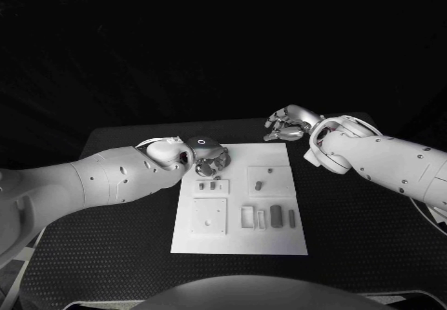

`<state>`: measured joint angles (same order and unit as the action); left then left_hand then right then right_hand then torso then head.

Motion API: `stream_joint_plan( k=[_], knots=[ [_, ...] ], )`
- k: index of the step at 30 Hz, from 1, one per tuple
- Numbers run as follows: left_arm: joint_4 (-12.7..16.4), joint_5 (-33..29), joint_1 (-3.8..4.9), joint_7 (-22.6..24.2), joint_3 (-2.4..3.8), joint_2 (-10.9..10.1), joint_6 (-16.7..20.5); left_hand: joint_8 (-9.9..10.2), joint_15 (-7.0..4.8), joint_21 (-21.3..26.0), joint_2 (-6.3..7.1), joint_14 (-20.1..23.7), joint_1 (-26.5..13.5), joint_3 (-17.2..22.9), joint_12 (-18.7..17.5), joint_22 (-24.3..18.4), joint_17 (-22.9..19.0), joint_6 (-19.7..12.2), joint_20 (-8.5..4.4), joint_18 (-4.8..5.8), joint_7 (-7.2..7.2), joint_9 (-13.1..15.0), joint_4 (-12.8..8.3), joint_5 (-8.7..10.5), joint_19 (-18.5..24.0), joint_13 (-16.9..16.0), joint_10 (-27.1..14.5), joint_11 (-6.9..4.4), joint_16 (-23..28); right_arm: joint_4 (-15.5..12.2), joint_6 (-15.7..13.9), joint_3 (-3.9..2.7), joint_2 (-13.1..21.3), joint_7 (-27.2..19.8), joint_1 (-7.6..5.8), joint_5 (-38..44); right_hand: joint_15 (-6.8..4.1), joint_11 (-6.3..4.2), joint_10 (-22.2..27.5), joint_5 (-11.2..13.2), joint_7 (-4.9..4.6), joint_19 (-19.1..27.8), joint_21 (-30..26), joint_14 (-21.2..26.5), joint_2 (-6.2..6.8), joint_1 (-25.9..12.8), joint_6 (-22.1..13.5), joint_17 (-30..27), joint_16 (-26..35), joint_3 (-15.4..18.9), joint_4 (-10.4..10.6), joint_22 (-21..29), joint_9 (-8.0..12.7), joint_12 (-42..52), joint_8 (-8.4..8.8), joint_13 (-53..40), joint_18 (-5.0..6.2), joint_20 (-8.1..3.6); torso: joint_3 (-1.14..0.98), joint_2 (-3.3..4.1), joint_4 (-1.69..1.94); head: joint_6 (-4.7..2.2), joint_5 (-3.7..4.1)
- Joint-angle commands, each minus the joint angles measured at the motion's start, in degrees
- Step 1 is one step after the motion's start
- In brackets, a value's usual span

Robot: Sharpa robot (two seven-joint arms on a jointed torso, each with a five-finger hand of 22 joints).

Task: Assemble the parts on the task board

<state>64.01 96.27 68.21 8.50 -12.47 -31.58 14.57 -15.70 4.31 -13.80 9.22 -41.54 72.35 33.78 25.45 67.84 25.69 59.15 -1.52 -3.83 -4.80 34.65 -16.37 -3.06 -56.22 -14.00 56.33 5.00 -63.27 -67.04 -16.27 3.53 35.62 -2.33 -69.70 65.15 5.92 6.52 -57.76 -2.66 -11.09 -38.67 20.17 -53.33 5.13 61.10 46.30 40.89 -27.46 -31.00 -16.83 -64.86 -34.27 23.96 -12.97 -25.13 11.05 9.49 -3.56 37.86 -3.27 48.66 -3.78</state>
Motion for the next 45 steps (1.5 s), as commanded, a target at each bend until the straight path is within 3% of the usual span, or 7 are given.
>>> stream_joint_plan(
  k=[1, 16, 23, 35, 45],
  knots=[
    [-0.49, 1.2, 0.03, 2.13, -0.58, 0.41, -1.2, 0.07, 0.32, 0.23, 0.11, 0.22, -0.33, -0.35, -0.36, 0.08, 0.08, 0.16, 0.37, -0.48, 0.24, 0.04, -0.03, 0.2, -0.02, 0.09, 0.47, 0.03, 0.33, -0.12, 0.36, -0.04, 0.05, -0.55, 0.0, 0.04, 0.11, -0.12, 0.6, -0.09, -0.08, 0.02, -0.21, -0.29, -0.31, 0.48, 0.4, 0.06, 0.33, 0.14, 0.09, -0.08, 0.06, 0.22, -0.34, 0.07, -0.24, 0.47, 0.0, 0.08, -0.07, -0.02, 0.11],
    [-2.72, 1.97, -0.05, 2.3, -0.9, 1.54, 0.04, -0.15, 0.58, 0.26, 0.26, 1.88, 1.04, -0.5, -1.89, 0.96, 1.11, 0.74, 0.58, -0.79, 0.47, 0.26, -0.11, 0.2, -0.3, -0.51, 1.06, -0.06, -0.27, -0.35, 0.31, -0.04, 0.11, -0.56, 0.0, 0.02, 0.11, -0.12, 0.61, -0.08, -0.08, 0.01, -0.23, -0.31, -0.31, 0.49, 0.4, 0.11, 0.38, 0.15, 0.11, -0.09, 0.07, 0.27, -0.35, 0.13, -0.23, 0.49, -0.16, 0.15, -0.01, 0.22, 0.42],
    [-2.81, 2.04, -0.19, 2.45, -1.06, 1.7, -1.05, 0.27, 0.68, 0.4, 0.02, 2.19, 1.39, -0.33, -2.74, 1.29, 1.49, 0.13, 0.7, -0.92, 0.49, 0.13, -0.12, 0.18, -0.27, -0.76, -0.07, 0.15, -0.51, -0.51, 0.3, -0.04, 0.23, -0.54, 0.0, -0.01, 0.11, -0.11, 0.62, -0.08, -0.09, 0.0, -0.24, -0.32, -0.31, 0.46, 0.4, 0.14, 0.4, 0.18, 0.13, -0.1, 0.08, 0.3, -0.35, 0.16, -0.23, 0.51, -0.05, 0.12, -0.09, 0.41, 0.62],
    [-3.44, 2.65, -0.26, 1.95, -1.12, 2.2, -0.86, 0.25, 0.7, 0.47, 0.36, 2.29, 1.54, -0.54, -2.61, 1.61, 1.79, 0.29, 0.74, -0.96, 0.55, 0.16, -0.13, 0.19, -0.33, -1.19, -0.5, 0.22, -0.69, -0.49, 0.34, -0.04, 0.11, -0.57, 0.0, -0.03, 0.11, -0.11, 0.62, -0.08, -0.09, -0.01, -0.26, -0.33, -0.33, 0.44, 0.4, 0.18, 0.44, 0.2, 0.13, -0.12, 0.09, 0.33, -0.36, 0.2, -0.22, 0.53, -0.03, 0.0, 0.09, 0.56, 0.78],
    [-3.98, 3.33, -0.78, 1.61, -1.12, 2.9, -1.8, 0.39, 0.69, 0.46, 0.64, 2.19, 1.31, -0.81, -2.62, 1.84, 1.96, 0.1, 0.73, -1.05, 0.52, 0.14, -0.09, 0.19, -0.53, -1.43, -0.98, 0.28, -0.82, -0.51, 0.37, -0.04, 0.1, -0.54, 0.0, -0.06, 0.1, -0.11, 0.63, -0.08, -0.09, -0.02, -0.27, -0.35, -0.35, 0.42, 0.4, 0.22, 0.47, 0.21, 0.13, -0.13, 0.1, 0.37, -0.37, 0.25, -0.2, 0.54, -0.04, 0.06, -0.06, 0.69, 0.78]
  ],
)
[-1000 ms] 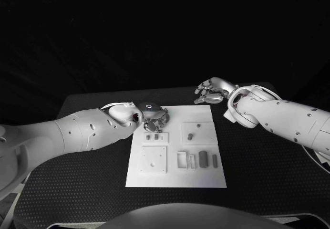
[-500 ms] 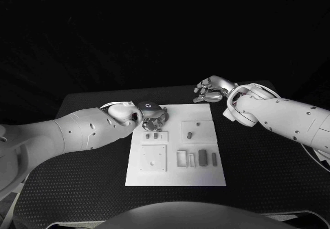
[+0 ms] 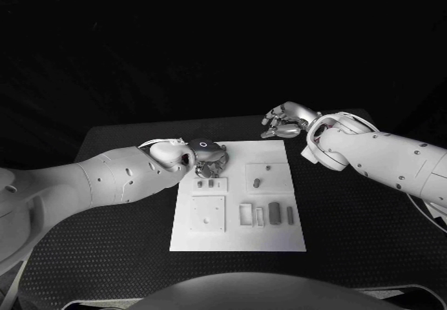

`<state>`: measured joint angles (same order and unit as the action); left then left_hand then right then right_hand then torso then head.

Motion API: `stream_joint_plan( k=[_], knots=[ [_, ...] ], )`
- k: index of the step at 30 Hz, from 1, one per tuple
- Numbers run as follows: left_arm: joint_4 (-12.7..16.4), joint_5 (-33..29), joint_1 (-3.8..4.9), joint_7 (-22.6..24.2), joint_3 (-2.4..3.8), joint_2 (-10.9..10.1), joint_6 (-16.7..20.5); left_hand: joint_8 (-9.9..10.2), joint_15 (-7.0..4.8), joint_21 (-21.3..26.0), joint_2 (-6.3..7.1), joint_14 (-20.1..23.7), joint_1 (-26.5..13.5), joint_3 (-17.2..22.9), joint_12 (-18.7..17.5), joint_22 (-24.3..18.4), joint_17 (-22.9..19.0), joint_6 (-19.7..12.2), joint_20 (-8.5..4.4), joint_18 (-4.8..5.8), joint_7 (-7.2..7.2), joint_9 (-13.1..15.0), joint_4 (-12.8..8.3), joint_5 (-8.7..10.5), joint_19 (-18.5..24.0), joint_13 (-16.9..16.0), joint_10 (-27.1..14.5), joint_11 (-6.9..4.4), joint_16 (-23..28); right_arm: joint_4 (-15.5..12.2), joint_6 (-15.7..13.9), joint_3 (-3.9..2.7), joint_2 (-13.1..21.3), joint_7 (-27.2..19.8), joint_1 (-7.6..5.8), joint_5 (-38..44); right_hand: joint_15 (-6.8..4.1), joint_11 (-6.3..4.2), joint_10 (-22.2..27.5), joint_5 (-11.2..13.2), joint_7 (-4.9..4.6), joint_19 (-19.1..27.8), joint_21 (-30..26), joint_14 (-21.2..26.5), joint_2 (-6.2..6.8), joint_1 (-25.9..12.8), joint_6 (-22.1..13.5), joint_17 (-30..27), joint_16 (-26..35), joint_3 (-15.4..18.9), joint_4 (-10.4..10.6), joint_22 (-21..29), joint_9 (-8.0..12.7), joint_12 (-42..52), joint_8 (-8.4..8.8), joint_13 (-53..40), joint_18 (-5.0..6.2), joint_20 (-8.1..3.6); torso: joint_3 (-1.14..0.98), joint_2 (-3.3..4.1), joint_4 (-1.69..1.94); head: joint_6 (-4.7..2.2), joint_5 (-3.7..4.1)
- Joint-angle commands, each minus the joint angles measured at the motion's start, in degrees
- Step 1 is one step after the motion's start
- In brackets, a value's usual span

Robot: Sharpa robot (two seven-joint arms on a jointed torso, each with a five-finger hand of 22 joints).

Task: Assemble the parts on the task board

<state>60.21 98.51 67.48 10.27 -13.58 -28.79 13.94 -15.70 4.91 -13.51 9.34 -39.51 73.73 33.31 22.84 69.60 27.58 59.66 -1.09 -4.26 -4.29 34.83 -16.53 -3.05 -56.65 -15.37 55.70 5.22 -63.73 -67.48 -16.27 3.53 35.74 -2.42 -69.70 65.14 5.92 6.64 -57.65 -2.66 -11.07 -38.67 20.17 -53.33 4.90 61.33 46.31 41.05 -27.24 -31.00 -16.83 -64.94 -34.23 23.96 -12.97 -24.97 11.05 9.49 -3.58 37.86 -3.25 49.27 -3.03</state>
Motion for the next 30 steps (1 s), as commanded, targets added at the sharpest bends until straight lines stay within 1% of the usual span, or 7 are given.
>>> stream_joint_plan(
  k=[1, 6, 9, 13, 18, 30],
  knots=[
    [-0.22, 1.23, -0.04, -0.22, 0.0, 0.09, -1.19, 0.39, 0.08, 0.16, 0.5, 0.13, -0.08, -0.35, 0.02, 0.11, 0.09, -0.41, 0.3, -0.64, 0.01, -0.05, 0.08, 0.18, -0.14, -0.11, -0.34, 0.07, -0.38, -0.09, 0.37, -0.03, 0.02, -0.46, 0.0, -0.05, 0.1, -0.23, 0.52, -0.08, -0.1, -0.02, -0.28, -0.35, -0.13, 0.19, 0.39, 0.07, 0.26, 0.22, 0.14, -0.06, 0.05, 0.37, -0.37, 0.1, -0.2, 0.54, -0.03, 0.05, -0.07, 0.09, 0.03],
    [-0.25, 1.56, -0.05, -0.41, 0.0, 0.06, -1.62, 0.35, 0.0, 0.09, 0.42, -0.03, -0.28, -0.55, 0.46, 0.37, 0.31, -0.27, 0.24, -0.71, -0.06, 0.0, 0.11, 0.19, -0.38, -0.56, -0.1, 0.05, -0.61, -0.17, 0.34, -0.03, 0.08, -0.46, 0.0, -0.06, 0.1, -0.22, 0.52, -0.08, -0.1, -0.02, -0.28, -0.36, -0.14, 0.17, 0.39, 0.09, 0.27, 0.23, 0.14, -0.06, 0.06, 0.39, -0.38, 0.12, -0.2, 0.55, -0.07, -0.02, 0.01, 0.17, 0.1],
    [-0.28, 1.9, -0.06, -0.48, 0.0, 0.12, -1.96, 0.42, -0.08, 0.07, 0.45, -0.05, -0.35, -0.82, 1.54, 0.72, 0.57, -0.31, 0.18, -0.75, -0.19, 0.0, 0.07, 0.19, -0.52, -1.48, 0.2, 0.03, -0.83, -0.18, 0.34, -0.03, 0.12, -0.44, 0.0, -0.06, 0.1, -0.22, 0.52, -0.08, -0.1, -0.02, -0.29, -0.36, -0.14, 0.16, 0.39, 0.1, 0.28, 0.23, 0.14, -0.06, 0.06, 0.4, -0.38, 0.13, -0.2, 0.56, -0.07, -0.01, 0.04, 0.25, 0.09],
    [-0.44, 2.07, -0.18, -0.63, 0.0, 0.27, -2.2, 0.81, -0.09, 0.24, 0.5, 0.08, -0.24, -1.0, 2.63, 1.06, 0.81, -0.88, 0.17, -0.73, -0.32, -0.13, 0.05, 0.19, -0.51, -2.54, -0.82, 0.07, -0.93, -0.21, 0.34, -0.03, 0.09, -0.43, 0.0, -0.06, 0.1, -0.22, 0.53, -0.08, -0.1, -0.03, -0.29, -0.37, -0.15, 0.15, 0.4, 0.11, 0.29, 0.24, 0.14, -0.07, 0.06, 0.41, -0.38, 0.14, -0.19, 0.56, -0.02, 0.04, 0.0, 0.22, 0.06],
    [-0.8, 2.81, -0.33, -1.01, 0.0, 0.44, -2.52, 1.32, -0.08, 0.47, 0.58, 0.22, 0.02, -0.94, 3.51, 1.33, 0.98, -1.68, 0.18, -0.71, -0.32, -0.33, 0.03, 0.18, -0.49, -3.44, -1.92, 0.06, -0.93, -0.26, 0.34, -0.03, 0.14, -0.42, 0.0, -0.06, 0.1, -0.22, 0.53, -0.08, -0.1, -0.03, -0.3, -0.37, -0.16, 0.13, 0.4, 0.13, 0.31, 0.25, 0.15, -0.07, 0.07, 0.43, -0.39, 0.16, -0.19, 0.56, -0.04, 0.01, -0.06, 0.27, 0.02],
    [-2.09, 3.57, -0.71, -1.5, 0.0, 1.29, -2.76, 1.72, -0.03, 0.77, 0.31, 0.35, -0.26, -0.86, 4.54, 1.68, 1.22, -2.27, 0.22, -0.68, -0.47, -0.53, 0.2, 0.18, -0.58, -4.51, -3.36, 0.16, -0.98, -0.28, 0.27, -0.03, 0.05, -0.43, -0.01, -0.1, 0.09, -0.22, 0.53, -0.08, -0.11, -0.04, -0.32, -0.39, -0.17, 0.09, 0.4, 0.16, 0.34, 0.27, 0.15, -0.09, 0.07, 0.46, -0.39, 0.2, -0.17, 0.58, 0.01, 0.05, 0.01, 0.36, 0.11]
  ],
)
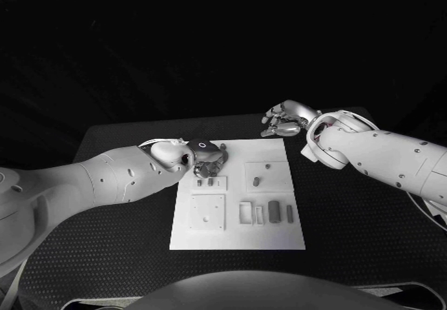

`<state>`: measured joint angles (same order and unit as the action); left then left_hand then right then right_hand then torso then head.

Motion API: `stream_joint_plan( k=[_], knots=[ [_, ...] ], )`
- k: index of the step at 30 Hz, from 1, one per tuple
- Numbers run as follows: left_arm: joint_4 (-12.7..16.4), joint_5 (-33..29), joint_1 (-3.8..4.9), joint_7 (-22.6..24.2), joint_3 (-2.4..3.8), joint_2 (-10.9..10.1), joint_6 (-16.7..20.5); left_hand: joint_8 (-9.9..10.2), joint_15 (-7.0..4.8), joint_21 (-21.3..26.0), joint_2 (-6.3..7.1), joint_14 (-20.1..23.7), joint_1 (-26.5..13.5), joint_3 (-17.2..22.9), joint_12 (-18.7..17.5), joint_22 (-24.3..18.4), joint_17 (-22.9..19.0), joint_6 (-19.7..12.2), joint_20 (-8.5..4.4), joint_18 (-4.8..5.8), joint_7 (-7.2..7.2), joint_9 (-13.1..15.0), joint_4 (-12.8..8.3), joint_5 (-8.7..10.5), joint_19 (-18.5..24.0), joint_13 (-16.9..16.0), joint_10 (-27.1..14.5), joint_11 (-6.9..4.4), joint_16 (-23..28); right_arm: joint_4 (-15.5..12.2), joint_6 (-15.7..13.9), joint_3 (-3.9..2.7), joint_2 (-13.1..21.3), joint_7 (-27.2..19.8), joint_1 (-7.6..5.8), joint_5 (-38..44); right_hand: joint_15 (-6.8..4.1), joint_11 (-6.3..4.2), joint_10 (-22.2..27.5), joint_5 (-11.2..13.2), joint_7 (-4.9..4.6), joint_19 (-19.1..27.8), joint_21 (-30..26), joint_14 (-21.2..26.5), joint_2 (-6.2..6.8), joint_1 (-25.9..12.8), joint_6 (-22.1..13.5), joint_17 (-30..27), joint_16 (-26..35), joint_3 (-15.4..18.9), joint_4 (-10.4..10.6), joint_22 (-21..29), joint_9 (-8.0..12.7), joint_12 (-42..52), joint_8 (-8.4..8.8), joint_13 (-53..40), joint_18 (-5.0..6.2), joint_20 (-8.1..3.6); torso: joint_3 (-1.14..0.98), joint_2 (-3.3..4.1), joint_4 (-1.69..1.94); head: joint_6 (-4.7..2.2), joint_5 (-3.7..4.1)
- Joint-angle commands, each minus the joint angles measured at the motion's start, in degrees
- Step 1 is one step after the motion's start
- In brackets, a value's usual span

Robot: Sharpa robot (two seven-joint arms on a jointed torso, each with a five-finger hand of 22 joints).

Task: Assemble the parts on the task board

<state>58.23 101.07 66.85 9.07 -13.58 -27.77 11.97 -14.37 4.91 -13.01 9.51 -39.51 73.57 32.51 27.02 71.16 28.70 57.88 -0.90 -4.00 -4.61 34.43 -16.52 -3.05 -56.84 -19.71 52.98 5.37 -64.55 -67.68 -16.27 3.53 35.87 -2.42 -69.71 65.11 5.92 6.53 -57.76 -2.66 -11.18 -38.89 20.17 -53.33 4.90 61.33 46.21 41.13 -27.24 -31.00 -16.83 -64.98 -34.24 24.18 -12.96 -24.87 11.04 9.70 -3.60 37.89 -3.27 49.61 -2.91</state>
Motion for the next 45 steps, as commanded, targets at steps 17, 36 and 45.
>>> stream_joint_plan(
  k=[17, 36, 45],
  knots=[
    [-1.07, 1.01, -0.25, -0.3, 0.01, 0.97, -0.23, 0.89, -0.14, 0.39, -0.13, 0.11, -0.95, -0.13, 1.38, 0.49, 0.32, -1.36, -0.06, -1.02, -0.26, -0.37, 0.36, 0.19, -0.75, -1.04, -1.11, -0.04, -0.33, -0.04, 0.29, -0.04, -0.26, -0.47, 0.0, -0.07, 0.09, -0.12, 0.65, -0.08, 0.01, 0.17, -0.34, -0.4, -0.2, 0.06, 0.5, 0.12, 0.39, 0.29, 0.14, -0.07, 0.1, 0.28, -0.41, 0.15, -0.15, 0.38, 0.02, 0.0, -0.02, 0.28, 0.07],
    [-2.58, 1.01, -0.85, -3.14, 0.02, 1.93, 1.91, 1.16, -0.84, 0.15, 2.13, -1.2, -4.42, -3.11, 4.46, 1.87, 1.03, -2.23, -0.72, -1.22, -1.8, -0.45, 0.94, 0.17, -2.15, -3.32, -1.29, 0.06, -1.35, -0.11, 0.3, -0.04, -0.2, -0.44, 0.0, -0.07, 0.08, -0.12, 0.66, -0.08, 0.01, 0.16, -0.36, -0.42, -0.21, 0.03, 0.5, 0.18, 0.45, 0.31, 0.15, -0.09, 0.11, 0.34, -0.42, 0.21, -0.12, 0.4, -0.03, -0.05, 0.02, 0.39, 0.51],
    [-2.24, 0.96, -0.86, -3.02, 0.02, 1.49, 2.29, 1.3, -1.01, 0.38, 2.9, -0.69, -6.16, -5.43, 7.48, 2.75, 1.79, -2.83, -0.91, -1.24, -2.14, -0.49, 1.22, 0.13, -2.39, -5.35, -2.87, 0.27, -2.55, -0.07, 0.32, -0.04, -0.17, -0.47, 0.0, -0.07, 0.08, -0.12, 0.66, -0.08, 0.01, 0.15, -0.37, -0.44, -0.22, 0.01, 0.5, 0.22, 0.47, 0.31, 0.15, -0.11, 0.12, 0.37, -0.42, 0.24, -0.11, 0.4, -0.01, -0.05, -0.02, 0.39, 0.53]
  ],
)
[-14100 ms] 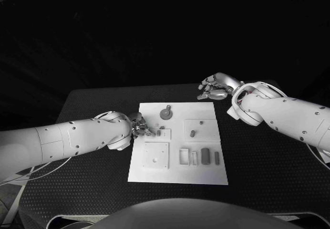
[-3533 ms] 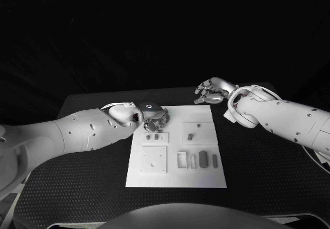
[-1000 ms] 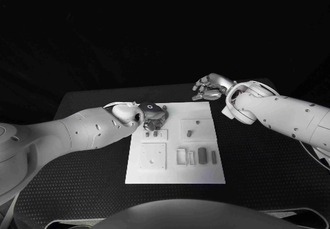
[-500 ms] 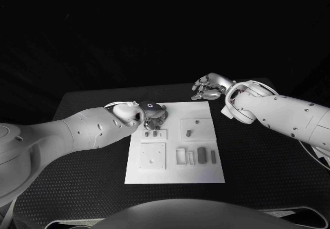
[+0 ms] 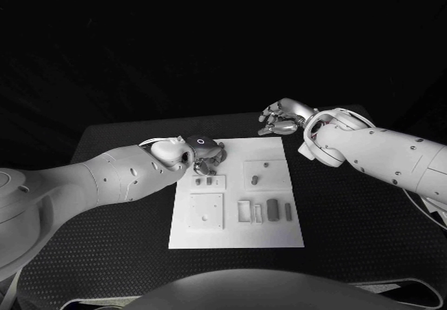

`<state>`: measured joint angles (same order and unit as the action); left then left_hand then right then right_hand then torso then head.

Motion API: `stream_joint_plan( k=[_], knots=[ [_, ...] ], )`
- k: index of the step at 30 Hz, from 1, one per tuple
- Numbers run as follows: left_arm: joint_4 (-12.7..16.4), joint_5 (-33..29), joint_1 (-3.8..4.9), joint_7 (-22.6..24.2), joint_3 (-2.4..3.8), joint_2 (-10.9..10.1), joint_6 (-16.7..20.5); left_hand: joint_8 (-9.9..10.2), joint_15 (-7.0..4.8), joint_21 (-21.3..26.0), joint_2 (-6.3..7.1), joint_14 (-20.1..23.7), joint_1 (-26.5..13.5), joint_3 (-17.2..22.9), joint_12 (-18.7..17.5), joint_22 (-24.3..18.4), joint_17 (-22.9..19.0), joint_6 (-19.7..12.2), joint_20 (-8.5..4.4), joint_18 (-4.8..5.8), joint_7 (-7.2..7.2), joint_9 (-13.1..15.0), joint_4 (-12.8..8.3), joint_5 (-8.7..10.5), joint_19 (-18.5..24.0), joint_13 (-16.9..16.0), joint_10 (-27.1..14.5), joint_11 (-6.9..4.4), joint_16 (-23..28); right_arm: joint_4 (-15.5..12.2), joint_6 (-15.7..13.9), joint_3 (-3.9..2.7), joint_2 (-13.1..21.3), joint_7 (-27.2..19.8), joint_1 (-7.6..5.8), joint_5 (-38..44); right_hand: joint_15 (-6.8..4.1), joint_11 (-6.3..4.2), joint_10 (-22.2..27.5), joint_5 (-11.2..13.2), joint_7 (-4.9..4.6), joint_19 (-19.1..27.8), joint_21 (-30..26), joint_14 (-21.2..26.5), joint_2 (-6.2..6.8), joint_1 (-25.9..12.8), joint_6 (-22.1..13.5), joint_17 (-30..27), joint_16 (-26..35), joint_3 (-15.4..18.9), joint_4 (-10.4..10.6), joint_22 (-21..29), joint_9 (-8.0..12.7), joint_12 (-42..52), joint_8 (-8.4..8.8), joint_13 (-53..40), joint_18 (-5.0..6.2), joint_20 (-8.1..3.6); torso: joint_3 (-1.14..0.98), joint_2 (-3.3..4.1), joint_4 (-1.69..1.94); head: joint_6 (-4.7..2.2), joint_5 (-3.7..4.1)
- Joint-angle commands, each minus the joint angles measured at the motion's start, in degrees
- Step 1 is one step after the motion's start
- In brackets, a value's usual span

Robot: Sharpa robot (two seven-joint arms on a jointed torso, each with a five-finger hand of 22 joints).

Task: Assemble the parts on the task board

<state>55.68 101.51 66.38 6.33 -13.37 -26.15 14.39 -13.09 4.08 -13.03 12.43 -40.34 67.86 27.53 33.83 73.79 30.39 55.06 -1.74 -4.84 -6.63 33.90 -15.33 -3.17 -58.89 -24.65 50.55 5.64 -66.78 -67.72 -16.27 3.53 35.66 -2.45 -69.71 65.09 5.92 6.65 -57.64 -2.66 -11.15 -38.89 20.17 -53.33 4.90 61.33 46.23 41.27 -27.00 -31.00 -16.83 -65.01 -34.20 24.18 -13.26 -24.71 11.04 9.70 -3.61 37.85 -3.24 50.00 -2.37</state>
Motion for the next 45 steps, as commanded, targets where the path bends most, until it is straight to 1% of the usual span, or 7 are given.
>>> stream_joint_plan(
  k=[1, 4, 9, 17, 28, 37, 45],
  knots=[
    [0.42, 0.24, -0.39, -0.22, -0.19, -0.24, -0.1, -0.12, -0.21, 0.44, -0.14, 0.16, -0.52, -0.57, 1.09, 0.21, 0.17, 0.22, -0.09, -0.41, -0.09, 0.1, 0.07, 0.24, -0.4, -0.66, -0.53, -0.04, -0.45, -0.03, 0.32, -0.04, 0.09, -0.44, 0.0, -0.06, 0.08, -0.24, 0.54, -0.08, -0.02, 0.14, -0.38, -0.44, -0.22, 0.01, 0.48, 0.08, 0.24, 0.31, 0.15, -0.08, 0.08, 0.37, -0.13, 0.09, -0.11, 0.41, 0.01, -0.01, -0.05, 0.0, -0.01],
    [0.49, -0.54, -0.39, 0.07, -0.19, -0.46, -0.08, -0.46, -0.26, 0.5, -0.6, 0.19, -0.61, -0.7, 1.87, 0.39, 0.28, 0.77, -0.13, -0.41, 0.03, 0.25, 0.2, 0.25, -0.53, -1.11, -0.69, -0.12, -0.68, -0.04, 0.31, -0.04, 0.11, -0.44, 0.0, -0.06, 0.08, -0.24, 0.54, -0.08, -0.02, 0.14, -0.38, -0.45, -0.23, 0.01, 0.48, 0.09, 0.25, 0.31, 0.15, -0.08, 0.08, 0.38, -0.13, 0.1, -0.11, 0.41, 0.02, 0.02, -0.04, 0.0, 0.07],
    [0.57, -2.4, -0.39, 0.51, -0.19, -0.73, 0.4, -0.99, -0.38, 0.54, -2.57, 0.05, -1.51, -0.7, 2.94, 0.74, 0.42, 1.75, -0.24, -0.44, 0.27, 0.44, 1.38, 0.25, -0.88, -1.63, -0.58, -0.15, -1.05, -0.02, 0.32, -0.04, 0.11, -0.46, 0.0, -0.06, 0.08, -0.24, 0.55, -0.08, -0.02, 0.14, -0.39, -0.45, -0.23, 0.01, 0.48, 0.1, 0.27, 0.32, 0.14, -0.09, 0.08, 0.4, -0.14, 0.12, -0.1, 0.41, 0.0, 0.01, 0.0, 0.0, 0.1],
    [0.61, -3.8, -0.4, 0.57, -0.19, -0.83, 1.48, -0.8, -0.53, 0.67, -3.53, -0.1, -1.87, -0.35, 3.46, 1.01, 0.46, 1.54, -0.38, -0.51, -0.08, 0.3, 2.44, 0.19, -1.09, -1.81, -0.77, 0.13, -1.26, 0.03, 0.31, -0.04, 0.05, -0.47, 0.0, -0.06, 0.08, -0.24, 0.55, -0.08, -0.02, 0.13, -0.4, -0.47, -0.23, 0.0, 0.48, 0.13, 0.29, 0.33, 0.14, -0.1, 0.09, 0.42, -0.14, 0.14, -0.09, 0.42, -0.01, 0.01, 0.02, 0.0, 0.11],
    [0.92, -4.49, -0.4, 1.13, -0.18, -1.4, 1.25, -0.67, -0.64, 0.73, -1.24, -0.05, -1.45, -0.77, 4.26, 1.67, 0.76, 1.4, -0.48, -0.41, -0.06, 0.18, 2.07, 0.2, -1.19, -2.07, -0.86, -0.03, -1.9, 0.06, 0.37, -0.04, 0.07, -0.49, 0.0, -0.06, 0.07, -0.24, 0.56, -0.08, -0.01, 0.12, -0.41, -0.48, -0.25, 0.0, 0.48, 0.17, 0.32, 0.32, 0.14, -0.11, 0.1, 0.46, -0.15, 0.18, -0.07, 0.43, -0.04, -0.03, 0.02, 0.0, 0.15],
    [0.81, -5.64, -0.41, 1.09, -0.17, -1.47, 0.57, -0.64, -0.64, 0.8, -0.77, 0.29, -2.4, -1.35, 5.28, 2.07, 0.97, 1.38, -0.52, -0.31, -0.17, 0.12, 2.59, 0.2, -1.15, -2.52, -0.88, -0.16, -2.35, 0.07, 0.37, -0.04, 0.07, -0.48, 0.0, -0.06, 0.07, -0.25, 0.57, -0.08, -0.01, 0.12, -0.43, -0.48, -0.26, 0.02, 0.48, 0.2, 0.35, 0.32, 0.13, -0.12, 0.11, 0.48, -0.15, 0.22, -0.06, 0.43, 0.0, 0.05, 0.05, 0.0, 0.09],
    [0.67, -6.41, -0.45, 1.05, -0.17, -1.03, 0.35, -0.66, -0.84, 0.78, -1.95, 0.36, -3.98, -1.43, 6.46, 2.29, 1.26, 1.49, -0.69, -0.35, -0.16, 0.05, 4.03, 0.18, -1.48, -3.01, -1.16, -0.13, -3.09, -0.02, 0.34, -0.04, 0.05, -0.48, 0.0, -0.06, 0.07, -0.25, 0.57, -0.08, -0.01, 0.12, -0.44, -0.49, -0.27, 0.03, 0.47, 0.22, 0.38, 0.31, 0.13, -0.13, 0.11, 0.51, -0.16, 0.25, -0.04, 0.44, 0.02, 0.01, 0.04, 0.0, 0.03]
  ],
)
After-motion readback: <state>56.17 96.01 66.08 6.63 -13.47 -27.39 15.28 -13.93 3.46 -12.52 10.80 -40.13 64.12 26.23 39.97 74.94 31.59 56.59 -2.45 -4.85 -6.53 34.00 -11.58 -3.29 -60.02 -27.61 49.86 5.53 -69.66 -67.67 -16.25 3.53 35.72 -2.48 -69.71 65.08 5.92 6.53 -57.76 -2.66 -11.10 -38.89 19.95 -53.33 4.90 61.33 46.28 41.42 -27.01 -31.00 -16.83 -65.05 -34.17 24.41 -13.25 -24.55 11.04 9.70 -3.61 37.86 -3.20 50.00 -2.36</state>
